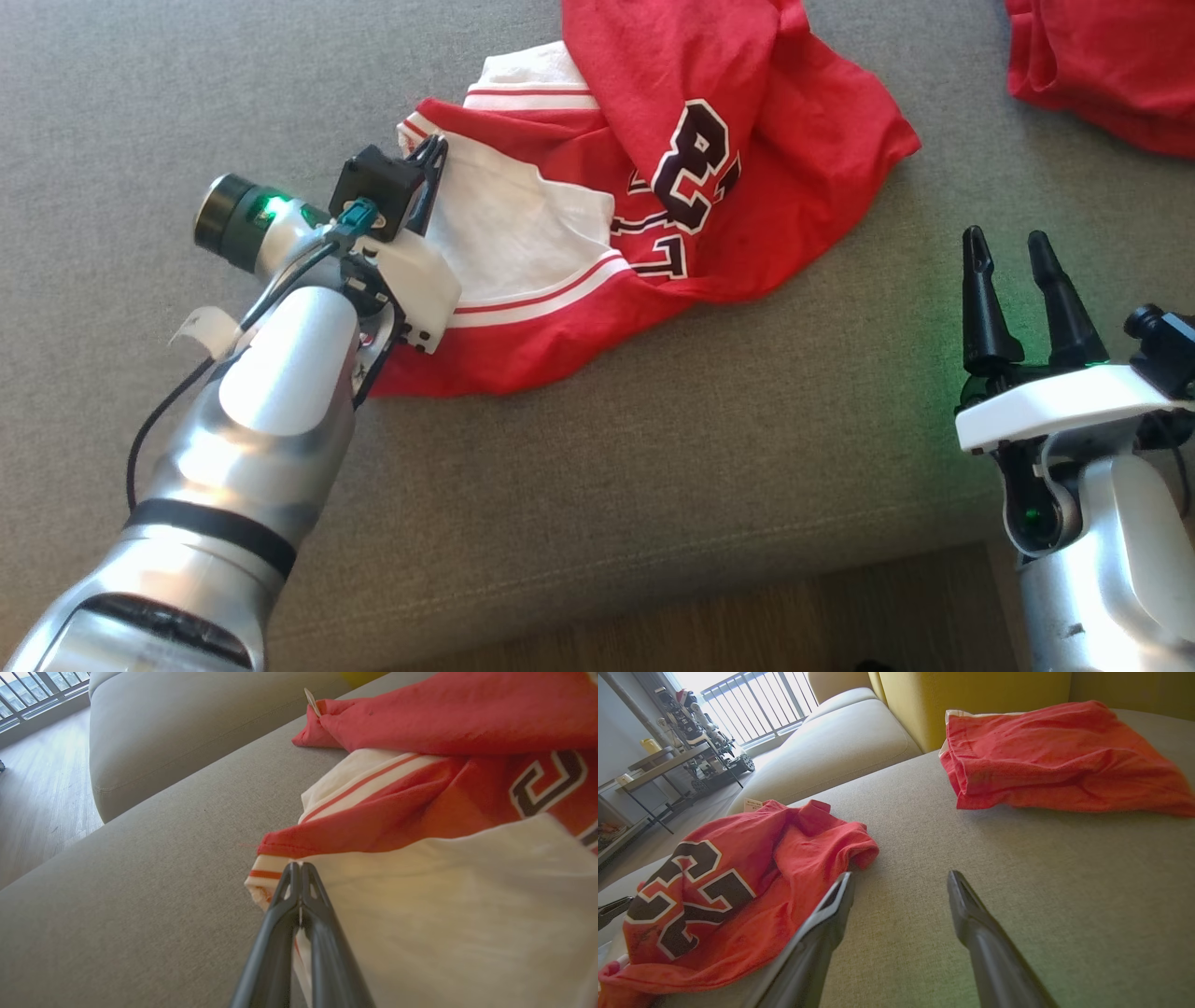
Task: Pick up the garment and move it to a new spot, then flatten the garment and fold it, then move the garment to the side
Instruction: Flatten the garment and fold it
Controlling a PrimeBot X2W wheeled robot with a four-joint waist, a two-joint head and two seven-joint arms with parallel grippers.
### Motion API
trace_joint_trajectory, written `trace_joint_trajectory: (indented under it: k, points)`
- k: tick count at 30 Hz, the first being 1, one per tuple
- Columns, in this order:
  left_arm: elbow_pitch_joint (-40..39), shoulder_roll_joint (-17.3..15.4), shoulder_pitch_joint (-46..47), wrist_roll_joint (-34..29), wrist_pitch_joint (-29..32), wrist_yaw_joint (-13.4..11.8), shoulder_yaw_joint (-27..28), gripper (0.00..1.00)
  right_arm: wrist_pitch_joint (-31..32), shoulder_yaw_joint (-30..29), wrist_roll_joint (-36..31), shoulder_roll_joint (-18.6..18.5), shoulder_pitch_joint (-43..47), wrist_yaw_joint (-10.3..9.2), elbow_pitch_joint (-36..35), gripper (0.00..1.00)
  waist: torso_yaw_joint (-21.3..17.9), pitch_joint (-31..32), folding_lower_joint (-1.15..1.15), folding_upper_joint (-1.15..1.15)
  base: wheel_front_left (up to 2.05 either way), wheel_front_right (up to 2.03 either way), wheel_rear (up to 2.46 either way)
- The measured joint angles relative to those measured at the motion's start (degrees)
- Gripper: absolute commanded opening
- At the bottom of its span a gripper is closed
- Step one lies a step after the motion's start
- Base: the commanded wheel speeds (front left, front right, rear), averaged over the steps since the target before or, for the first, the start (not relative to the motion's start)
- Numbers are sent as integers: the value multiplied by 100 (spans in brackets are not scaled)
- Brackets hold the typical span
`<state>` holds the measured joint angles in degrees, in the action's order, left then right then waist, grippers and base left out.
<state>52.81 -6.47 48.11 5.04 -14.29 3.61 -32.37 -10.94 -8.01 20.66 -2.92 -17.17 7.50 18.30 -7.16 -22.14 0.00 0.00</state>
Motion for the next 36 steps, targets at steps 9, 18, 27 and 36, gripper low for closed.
trace_joint_trajectory:
  k: [9, 18, 27, 36]
  points:
    - [-1391, -397, -399, 148, -1, -154, 359, 0, 8, 1, -4, 0, 11, 0, -2, 100, 90, 219, 0, 0, 0, 0, 0]
    - [-3883, -1217, -1994, 209, -3, -630, 1321, 0, 356, -159, -243, 1, 103, 0, -5, 100, 382, 471, 0, 0, 0, 0, 0]
    - [-4537, -1426, -2721, 202, -42, -872, 1971, 0, 753, -102, -260, 2, 279, 0, -102, 100, 718, 586, 0, 0, 0, 0, 0]
    - [-4624, -1436, -2798, 186, -42, -871, 2290, 0, 1002, 89, 11, 1, -142, 0, 315, 100, 734, 425, 0, 0, 0, 0, 0]
